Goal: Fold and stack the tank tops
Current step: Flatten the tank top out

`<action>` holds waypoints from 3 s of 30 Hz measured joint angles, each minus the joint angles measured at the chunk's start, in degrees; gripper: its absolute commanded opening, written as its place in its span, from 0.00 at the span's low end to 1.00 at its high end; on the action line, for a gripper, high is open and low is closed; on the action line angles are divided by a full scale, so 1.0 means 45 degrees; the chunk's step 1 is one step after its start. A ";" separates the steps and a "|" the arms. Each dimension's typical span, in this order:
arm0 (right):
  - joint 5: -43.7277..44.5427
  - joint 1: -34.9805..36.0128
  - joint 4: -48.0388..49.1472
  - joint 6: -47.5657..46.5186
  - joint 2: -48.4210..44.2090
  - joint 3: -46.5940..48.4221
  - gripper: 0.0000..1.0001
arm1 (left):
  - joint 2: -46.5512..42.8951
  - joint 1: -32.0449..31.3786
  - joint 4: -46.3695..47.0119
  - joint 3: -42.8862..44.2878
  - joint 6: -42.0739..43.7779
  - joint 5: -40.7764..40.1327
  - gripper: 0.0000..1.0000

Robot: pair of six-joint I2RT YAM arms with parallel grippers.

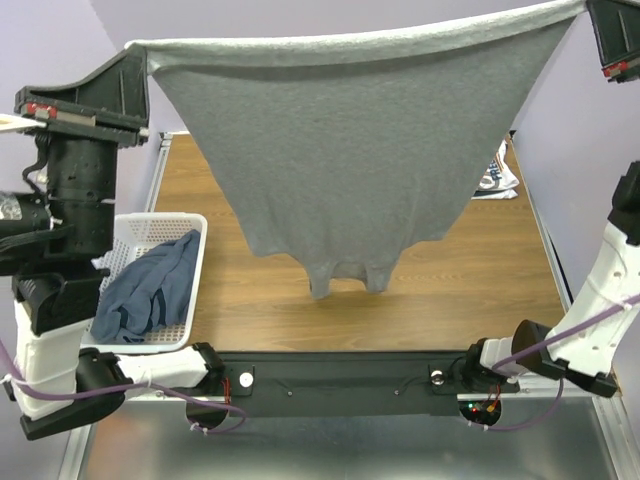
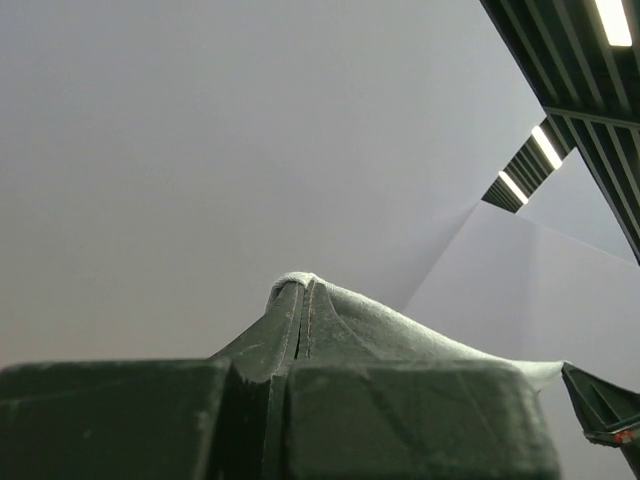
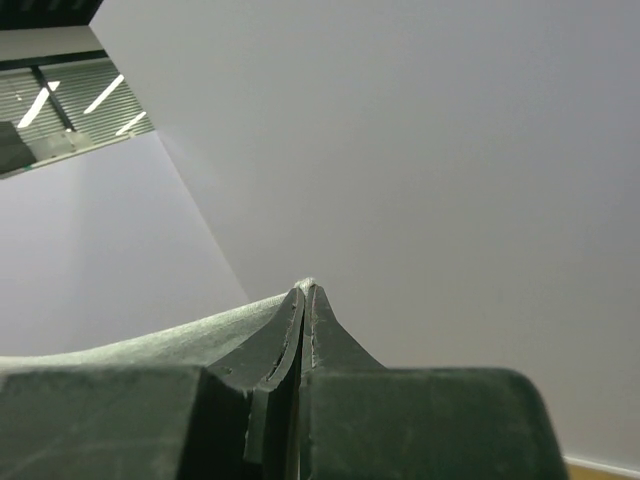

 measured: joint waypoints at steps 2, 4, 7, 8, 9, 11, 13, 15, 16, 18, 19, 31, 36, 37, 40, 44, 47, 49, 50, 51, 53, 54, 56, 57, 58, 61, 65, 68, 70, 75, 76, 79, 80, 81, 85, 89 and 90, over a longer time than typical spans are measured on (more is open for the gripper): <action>-0.0335 0.0000 0.0787 0.0379 0.0219 -0.0466 0.00 | 0.0461 0.0000 0.0340 0.0316 0.0267 -0.0044 0.00; -0.0641 0.0000 0.1462 0.0738 0.0685 -0.0690 0.00 | 0.1141 0.0000 0.0665 0.0826 0.0665 -0.0083 0.00; -0.1107 0.0000 0.2307 0.1263 0.1836 -0.0656 0.00 | 0.2531 0.0369 0.0952 0.2016 0.1001 0.0194 0.00; -0.1200 0.0000 0.2453 0.1355 0.2142 -0.0656 0.00 | 0.3138 0.0699 0.1005 0.2560 0.0996 0.0418 0.00; -0.1331 0.0000 0.2633 0.1506 0.2691 -0.0656 0.00 | 0.3706 0.1404 0.0962 0.3070 0.0811 0.1073 0.00; -0.1467 0.0015 0.2667 0.1749 0.3623 -0.0510 0.00 | 0.4711 0.2599 0.0865 0.4056 0.0248 0.2103 0.00; -0.1559 0.0160 0.2681 0.1865 0.4609 -0.0034 0.00 | 0.5824 0.3779 0.0797 0.4673 -0.0617 0.3449 0.00; -0.1569 0.0291 0.2671 0.1914 0.5387 0.0408 0.00 | 0.6863 0.4823 0.0738 0.4838 -0.1078 0.4187 0.00; -0.1559 0.0423 0.2676 0.1914 0.5809 0.0753 0.00 | 0.7359 0.5275 0.0724 0.4843 -0.1404 0.4716 0.00; -0.1486 0.0622 0.2686 0.1894 0.6363 0.1292 0.00 | 0.8140 0.6067 0.0733 0.4843 -0.2074 0.5775 0.00; -0.1394 0.0782 0.2725 0.1855 0.6659 0.1579 0.00 | 0.8490 0.6465 0.0753 0.4843 -0.2302 0.6125 0.00; 0.1316 0.3143 0.3934 0.0481 0.8859 0.3361 0.00 | 1.1715 0.9826 0.4143 0.6756 -0.6164 0.9743 0.00; 0.1443 0.3162 0.4362 0.0578 0.8913 0.2535 0.00 | 1.1060 1.0190 0.5226 0.5765 -0.6771 1.0341 0.00; 0.1438 0.3186 0.4318 0.0563 0.8757 0.2064 0.00 | 1.0831 1.0171 0.5309 0.5401 -0.6790 1.0448 0.00; 0.1229 0.3269 0.4007 0.0355 0.8111 0.0583 0.00 | 0.9816 1.0088 0.5348 0.3691 -0.6776 1.0933 0.00; 0.1001 0.3347 0.3269 -0.0199 0.6436 -0.2317 0.00 | 0.8121 1.0083 0.5173 0.0816 -0.6747 1.1346 0.00; 0.1020 0.3405 0.2540 -0.0874 0.4571 -0.4498 0.00 | 0.6703 1.0083 0.4988 -0.1297 -0.6683 1.1487 0.00; 0.1073 0.3415 0.2113 -0.1273 0.3317 -0.5416 0.00 | 0.5523 1.0083 0.4775 -0.2676 -0.6581 1.1570 0.00; 0.1117 0.3415 0.1957 -0.1399 0.2880 -0.5683 0.00 | 0.5129 1.0078 0.4677 -0.3113 -0.6547 1.1599 0.00; 0.1166 0.3415 0.1637 -0.1637 0.1797 -0.6105 0.00 | 0.4469 1.0064 0.4551 -0.3609 -0.6479 1.1628 0.00; 0.1258 0.3415 0.1384 -0.1914 0.0685 -0.6266 0.00 | 0.3162 0.9981 0.4362 -0.4284 -0.6314 1.1672 0.00; 0.1302 0.3415 0.1326 -0.2030 0.0223 -0.6266 0.00 | 0.2759 0.9952 0.4303 -0.4396 -0.6266 1.1691 0.00; 0.1379 0.3415 0.1049 -0.2283 -0.1049 -0.5863 0.00 | 0.1467 0.9879 0.4070 -0.4561 -0.6115 1.1744 0.00; 0.1399 0.3415 0.0971 -0.2331 -0.1457 -0.5547 0.00 | 0.0928 0.9855 0.4061 -0.4561 -0.6052 1.1759 0.00; 0.1404 0.3415 0.0933 -0.2380 -0.1749 -0.5280 0.00 | 0.0194 0.9821 0.4070 -0.4556 -0.5984 1.1778 0.00; 0.1409 0.3415 0.0792 -0.2467 -0.2487 -0.4537 0.00 | -0.1209 0.9826 0.3963 -0.4517 -0.5867 1.1778 0.00; 0.1394 0.3415 0.0714 -0.2467 -0.3245 -0.4226 0.00 | -0.2365 0.9821 0.4075 -0.3861 -0.5712 1.1759 0.00; 0.1365 0.3415 0.0559 -0.2467 -0.3070 -0.4255 0.01 | -0.2414 0.9826 0.4153 -0.3750 -0.5629 1.1672 0.00; 0.1360 0.3415 0.0384 -0.2467 -0.2637 -0.4255 0.00 | -0.2191 0.9821 0.4148 -0.4007 -0.5625 1.1618 0.00; 0.1360 0.3415 0.0393 -0.2463 -0.0928 -0.4250 0.00 | -0.0612 0.9821 0.4269 -0.4503 -0.5639 1.1521 0.00; 0.1360 0.3415 0.0447 -0.2453 -0.0559 -0.4250 0.00 | -0.0204 0.9821 0.4347 -0.4507 -0.5639 1.1516 0.00; 0.1350 0.3419 0.0821 -0.2365 0.1239 -0.4061 0.00 | 0.1724 0.9821 0.4789 -0.4289 -0.5659 1.1516 0.00; 0.1341 0.3419 0.0908 -0.2351 0.1773 -0.3978 0.00 | 0.2346 0.9821 0.4838 -0.4095 -0.5663 1.1521 0.00; 0.1316 0.3419 0.0991 -0.2293 0.2526 -0.3774 0.01 | 0.3264 0.9821 0.4813 -0.3546 -0.5693 1.1550 0.00; 0.1282 0.3434 0.1302 -0.1977 0.6445 -0.0325 0.00 | 0.7611 0.9821 0.5105 -0.0316 -0.5824 1.1691 0.00; 0.1603 0.3468 0.1705 -0.1511 0.9816 0.3861 0.00 | 1.2303 0.9821 0.4833 0.5644 -0.6120 1.1876 0.00; 0.1846 0.3502 0.2074 -0.1355 1.0268 0.4206 0.00 | 1.3032 0.9821 0.4852 0.6460 -0.6164 1.1876 0.00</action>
